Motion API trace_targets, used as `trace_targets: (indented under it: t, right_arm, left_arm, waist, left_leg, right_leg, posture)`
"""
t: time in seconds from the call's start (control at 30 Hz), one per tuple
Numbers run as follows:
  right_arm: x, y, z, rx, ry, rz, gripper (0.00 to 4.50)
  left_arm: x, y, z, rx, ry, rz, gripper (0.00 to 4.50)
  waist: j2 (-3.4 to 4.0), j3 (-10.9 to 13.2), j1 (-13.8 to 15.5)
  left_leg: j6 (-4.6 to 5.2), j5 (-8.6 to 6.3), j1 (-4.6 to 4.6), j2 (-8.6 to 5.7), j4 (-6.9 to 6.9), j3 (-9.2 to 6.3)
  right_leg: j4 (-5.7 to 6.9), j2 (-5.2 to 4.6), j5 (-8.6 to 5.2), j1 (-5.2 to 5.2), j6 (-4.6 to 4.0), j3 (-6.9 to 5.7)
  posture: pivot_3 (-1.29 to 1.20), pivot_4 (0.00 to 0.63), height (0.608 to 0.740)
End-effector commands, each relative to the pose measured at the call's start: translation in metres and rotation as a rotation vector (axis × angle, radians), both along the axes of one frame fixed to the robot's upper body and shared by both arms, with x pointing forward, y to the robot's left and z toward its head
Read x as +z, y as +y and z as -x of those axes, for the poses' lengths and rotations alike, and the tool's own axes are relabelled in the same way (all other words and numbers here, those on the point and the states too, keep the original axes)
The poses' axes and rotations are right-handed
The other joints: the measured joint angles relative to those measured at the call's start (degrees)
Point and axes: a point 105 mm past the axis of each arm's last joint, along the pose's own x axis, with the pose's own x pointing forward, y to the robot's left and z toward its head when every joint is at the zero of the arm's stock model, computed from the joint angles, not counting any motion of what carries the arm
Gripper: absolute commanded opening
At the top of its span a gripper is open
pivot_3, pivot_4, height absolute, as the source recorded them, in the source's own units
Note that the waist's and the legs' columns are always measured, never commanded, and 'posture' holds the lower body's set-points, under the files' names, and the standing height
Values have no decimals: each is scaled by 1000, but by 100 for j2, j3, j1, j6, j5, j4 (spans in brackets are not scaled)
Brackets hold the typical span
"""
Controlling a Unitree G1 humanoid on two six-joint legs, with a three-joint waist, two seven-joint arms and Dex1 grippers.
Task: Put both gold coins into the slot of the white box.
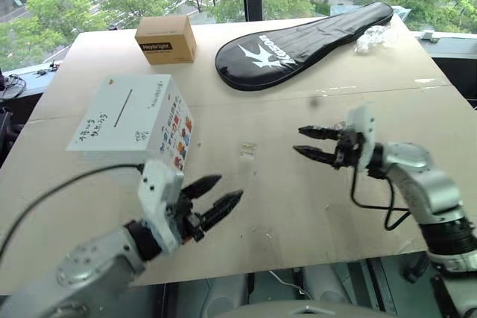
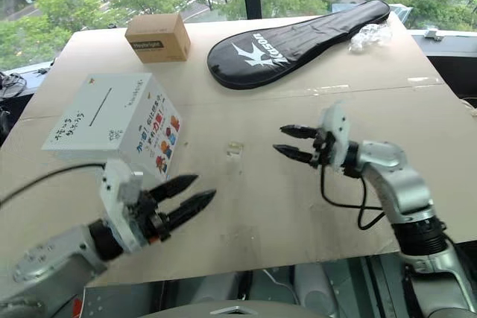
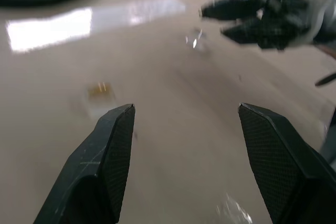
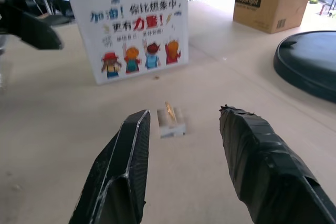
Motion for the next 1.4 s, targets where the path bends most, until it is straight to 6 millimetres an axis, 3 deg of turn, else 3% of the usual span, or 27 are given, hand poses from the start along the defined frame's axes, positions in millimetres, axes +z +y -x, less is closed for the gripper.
trace_targets:
  t: [0.03, 0.17, 0.3, 0.47, 0.67, 0.8, 0.87, 1.03, 1.2, 1.4]
  right_arm:
    - [-11, 21, -1, 31, -73, 27, 2266]
    - [-18, 50, -13, 39, -90, 9, 2266]
    - [-12, 73, -22, 45, -119, -35, 2266]
    - [-14, 89, -29, 49, -130, -22, 2266]
    - [-29, 92, -37, 31, -112, 66, 2266]
    - [-32, 92, -41, 5, -95, 74, 1034]
    - [-32, 92, -43, -10, -101, 80, 24]
    - [-32, 95, -40, 0, -115, 86, 24]
    - [-12, 93, -35, 14, -88, -31, 24]
    - [27, 88, -5, 169, 166, -292, 24]
  left_arm:
    - [-8, 17, -2, 74, -62, -11, 3162]
    - [-22, 41, 3, 166, -85, -56, 3162]
    - [-17, 55, 4, 242, -155, -79, 3162]
    - [-20, 53, 9, 240, -149, -74, 3162]
    - [-21, 48, 13, 215, -142, -41, 3162]
    - [-23, 49, 14, 214, -137, -58, 3225]
    - [-24, 49, 14, 213, -137, -57, 3225]
    - [-25, 50, 12, 213, -134, -63, 3225]
    - [-23, 51, 9, 220, -138, -28, 3225]
    - [12, 28, 6, 139, -136, 360, 3225]
  waist:
    - [0, 0, 6]
    - [-1, 0, -29]
    - [-2, 0, 13]
    - [-7, -3, 16]
    - [-7, -4, -5]
    - [-7, -3, -19]
    - [-6, -3, -19]
    - [-7, -3, -17]
    - [-6, -3, -16]
    - [-6, -3, -1]
  left_leg:
    - [0, 0, 0, 0, 1, -1]
    - [-1, 0, -4, 1, 3, -5]
    - [-2, 0, -18, 2, 1, -19]
    - [-2, 0, -21, -3, 1, -23]
    - [-2, 0, -21, -1, -1, -28]
    - [-2, 0, -21, -1, -1, -25]
    - [-2, 0, -21, -1, -2, -26]
    - [-2, 0, -21, -1, -2, -26]
    - [-2, 0, -21, -1, -2, -26]
    - [-1, -1, -28, 1, -2, -38]
  right_leg:
    - [-1, 1, 0, 1, 0, -2]
    - [-6, 0, 1, -2, 0, -3]
    - [-11, -4, 1, -12, 0, -1]
    - [-15, -8, 1, -10, 0, -3]
    - [-13, -6, 1, -11, 0, -4]
    - [-13, -6, 1, -12, 0, -3]
    - [-13, -5, 1, -12, 0, -3]
    - [-13, -5, 1, -13, 0, -3]
    - [-13, -5, 1, -14, 0, -4]
    - [-14, -9, 1, -14, 0, -6]
  posture:
    - [0, 150, 740]
    - [0, 150, 740]
    - [0, 150, 740]
    - [0, 150, 740]
    - [0, 150, 740]
    - [0, 150, 740]
    - [0, 150, 740]
    - [0, 150, 740]
    - [0, 150, 740]
    - [0, 150, 740]
